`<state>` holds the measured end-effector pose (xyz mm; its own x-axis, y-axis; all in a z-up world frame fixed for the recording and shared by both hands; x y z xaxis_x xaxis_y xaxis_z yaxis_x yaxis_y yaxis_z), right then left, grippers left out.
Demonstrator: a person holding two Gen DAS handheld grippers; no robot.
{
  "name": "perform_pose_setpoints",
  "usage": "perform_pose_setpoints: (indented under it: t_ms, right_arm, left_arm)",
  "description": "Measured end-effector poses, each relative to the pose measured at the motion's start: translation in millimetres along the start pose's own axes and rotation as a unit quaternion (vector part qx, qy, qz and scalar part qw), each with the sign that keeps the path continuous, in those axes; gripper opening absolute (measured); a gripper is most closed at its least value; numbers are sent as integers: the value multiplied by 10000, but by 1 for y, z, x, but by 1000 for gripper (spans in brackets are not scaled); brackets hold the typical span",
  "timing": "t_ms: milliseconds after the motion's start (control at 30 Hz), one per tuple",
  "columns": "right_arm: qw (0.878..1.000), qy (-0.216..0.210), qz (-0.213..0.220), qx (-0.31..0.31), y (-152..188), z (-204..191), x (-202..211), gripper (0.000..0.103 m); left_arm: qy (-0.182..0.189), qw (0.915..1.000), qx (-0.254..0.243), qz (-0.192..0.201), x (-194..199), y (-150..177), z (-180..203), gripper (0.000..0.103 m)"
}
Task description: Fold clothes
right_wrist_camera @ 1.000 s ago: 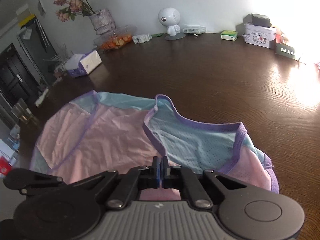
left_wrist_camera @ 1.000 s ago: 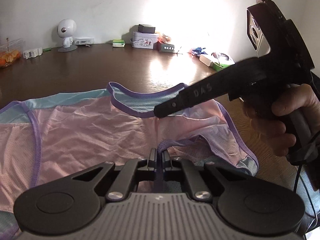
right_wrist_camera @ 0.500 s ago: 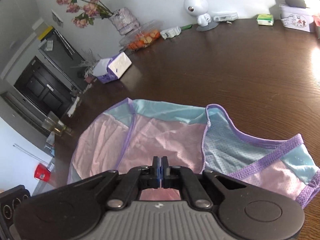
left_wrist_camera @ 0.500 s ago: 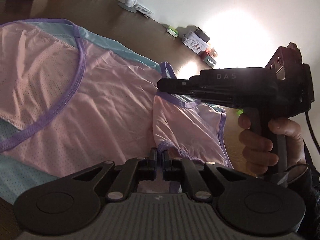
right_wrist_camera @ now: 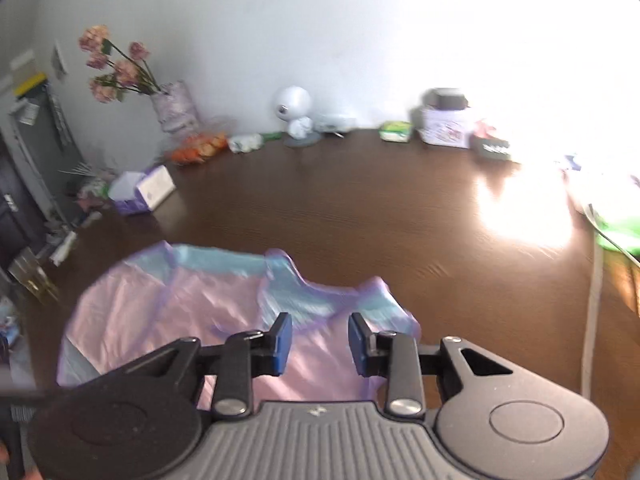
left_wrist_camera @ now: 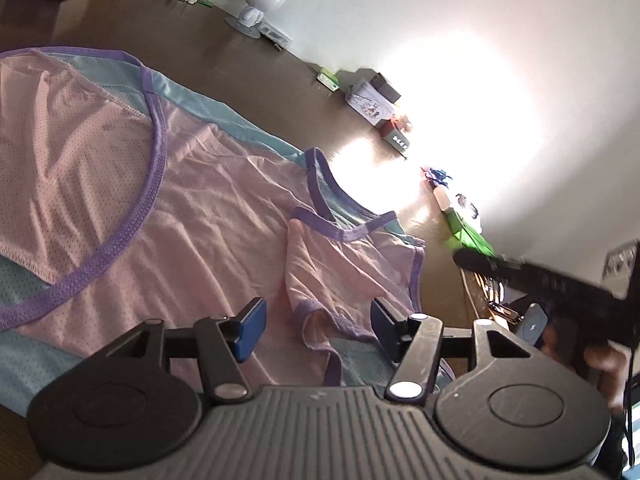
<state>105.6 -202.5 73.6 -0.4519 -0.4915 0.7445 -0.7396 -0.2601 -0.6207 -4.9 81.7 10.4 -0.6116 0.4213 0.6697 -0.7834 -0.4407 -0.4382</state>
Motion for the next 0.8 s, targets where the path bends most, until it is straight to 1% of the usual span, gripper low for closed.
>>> perform_pose_setpoints:
  t_ms: [67,100,167,200,233,300,333,433,567,600,633,733,800]
  right_arm:
    - [9997,208,-118,-33,24,0,4,30]
    - [9995,254,-183,-20,36,0,3,30]
    - [9993,271,-245,-33,56,-2,4,30]
    - [9992,256,-299,-48,65,-4,2,30]
    - [9990,290,-320,-73,73,-4,0,29]
    - [9987,363,-333,-97,87,-10,1,29]
    - [9987,408,-277,-89,91,-12,2,29]
    - [9993,347,-128,-73,99,-17,8,29]
    - [9983,223,-40,530,105,-40,11,29]
    - [9977,163,-88,660,105,-46,8,28]
    - [9970,164,-137,737,106,-50,5,25]
    - [9956,245,-261,862,109,-59,-4,8]
    - [9951,256,-237,929,112,-62,-3,7]
  left_arm:
    - [-25,9999,103,-83,-8,-7,-2,54]
    - [-69,9999,71,-81,-11,-9,-1,52]
    - [-165,9997,-70,-138,-15,-12,3,31]
    - [-201,9996,-128,-179,-18,-13,5,24]
    - [-195,9994,-145,-250,-20,-12,6,12]
    - [-193,9993,-157,-293,-22,-11,5,8]
    - [-220,9993,-159,-251,-21,-10,5,6]
    - [-211,9996,-101,-150,-17,-12,4,5]
    - [-253,9997,13,-48,-12,-17,-1,4]
    - [-262,9996,50,-51,-12,-18,-2,5]
    - [-271,9996,87,-64,-12,-18,-4,5]
    - [-354,9993,135,-20,-12,-19,-7,5]
    - [-399,9991,148,21,-12,-19,-8,5]
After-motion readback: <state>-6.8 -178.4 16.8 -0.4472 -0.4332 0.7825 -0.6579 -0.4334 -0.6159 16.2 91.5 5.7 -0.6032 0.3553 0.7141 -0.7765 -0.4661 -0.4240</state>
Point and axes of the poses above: each gripper's, at about its wrist camera, not at the fingertips, and x roughly against the way its jaws point, z to its right, y to its underside, the point moved 1 cm from there along -x, roughly the way its jaws point, and after that the axes turned 7 degrees about -z, right-handed, at the moved point
